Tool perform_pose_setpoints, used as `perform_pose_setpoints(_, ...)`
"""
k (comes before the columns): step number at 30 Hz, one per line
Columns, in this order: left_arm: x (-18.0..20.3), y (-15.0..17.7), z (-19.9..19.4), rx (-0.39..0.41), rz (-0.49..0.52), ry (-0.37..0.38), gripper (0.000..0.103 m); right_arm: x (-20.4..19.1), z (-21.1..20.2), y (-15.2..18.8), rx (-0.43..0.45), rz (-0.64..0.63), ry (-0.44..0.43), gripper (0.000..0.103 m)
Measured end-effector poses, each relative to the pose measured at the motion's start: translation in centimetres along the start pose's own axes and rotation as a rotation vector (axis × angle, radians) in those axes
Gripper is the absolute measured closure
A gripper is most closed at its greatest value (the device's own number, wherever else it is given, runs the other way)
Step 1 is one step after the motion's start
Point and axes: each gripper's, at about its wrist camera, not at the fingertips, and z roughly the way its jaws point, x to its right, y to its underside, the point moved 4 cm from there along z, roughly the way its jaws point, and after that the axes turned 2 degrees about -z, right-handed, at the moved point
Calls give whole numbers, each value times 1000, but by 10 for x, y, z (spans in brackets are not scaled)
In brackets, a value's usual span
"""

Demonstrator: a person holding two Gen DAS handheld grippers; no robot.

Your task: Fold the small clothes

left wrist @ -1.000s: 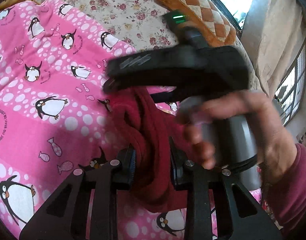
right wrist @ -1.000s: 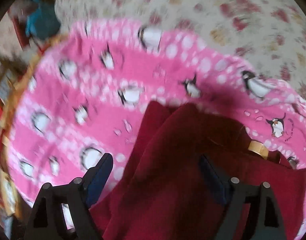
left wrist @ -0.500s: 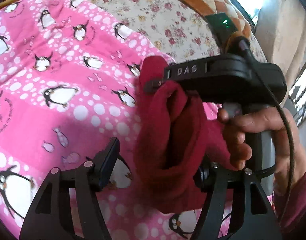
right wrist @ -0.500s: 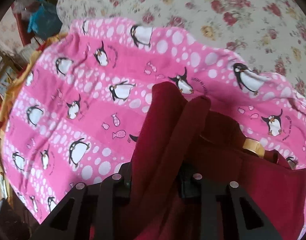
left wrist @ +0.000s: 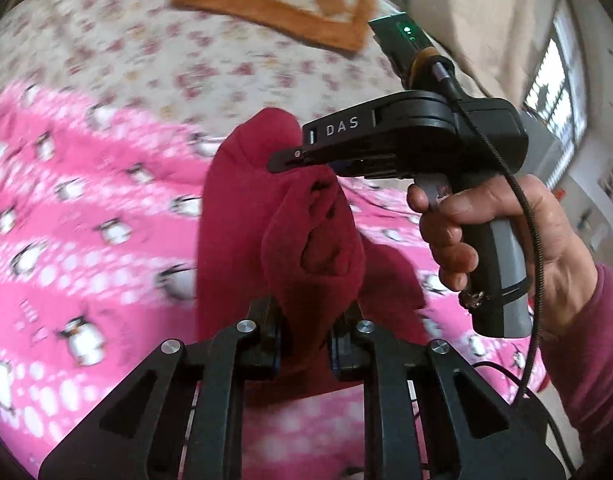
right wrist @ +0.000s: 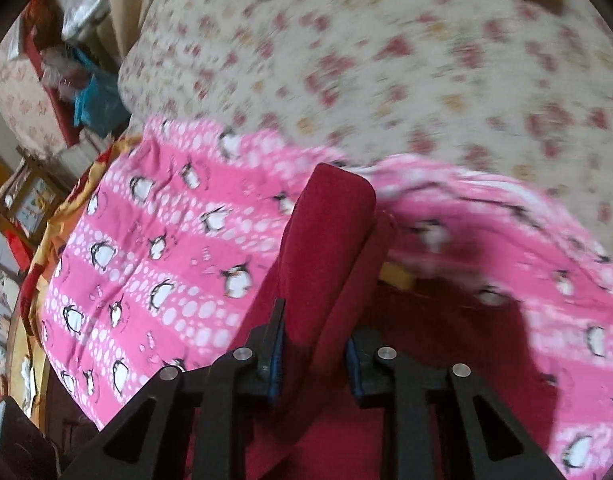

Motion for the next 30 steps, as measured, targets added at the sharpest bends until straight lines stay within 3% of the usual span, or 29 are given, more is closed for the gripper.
perform_pose_setpoints(4, 46, 3, 34, -71, 85, 13, 88, 49, -29, 18, 27, 55, 40, 80)
perform_pose_setpoints(8, 66, 22, 78, -172, 95, 6, 88, 97, -27, 45, 6, 111, 115, 80)
perform_pose_setpoints(12, 76, 38, 102, -195, 121, -43, 88, 143, -20, 66, 3, 164, 297, 92)
perform_pose_setpoints(15, 71, 35, 101, -204, 70, -1, 89, 165, -14, 82, 2, 308, 173, 92)
perform_pose_setpoints(19, 72, 39, 89, -202, 111, 15, 89, 164, -35, 93, 54, 390, 46, 90)
perform_pose_setpoints(20, 72, 40, 87, -200, 112, 16, 89, 160, -41, 95, 69, 396, 4, 80)
perform_pose_setpoints(21, 72, 41, 86, -199, 108, 21, 89, 154, -46, 97, 83, 397, -33, 55)
perform_pose_setpoints(23, 72, 40, 82, -193, 92, 31, 89, 143, -51, 102, 100, 410, -90, 25)
perform_pose_setpoints(26, 70, 38, 76, -183, 55, 54, 89, 125, -39, 109, 41, 408, -144, 25)
perform_pose_setpoints(30, 71, 32, 61, -152, 58, 76, 88, 116, -28, 111, 20, 393, -120, 25)
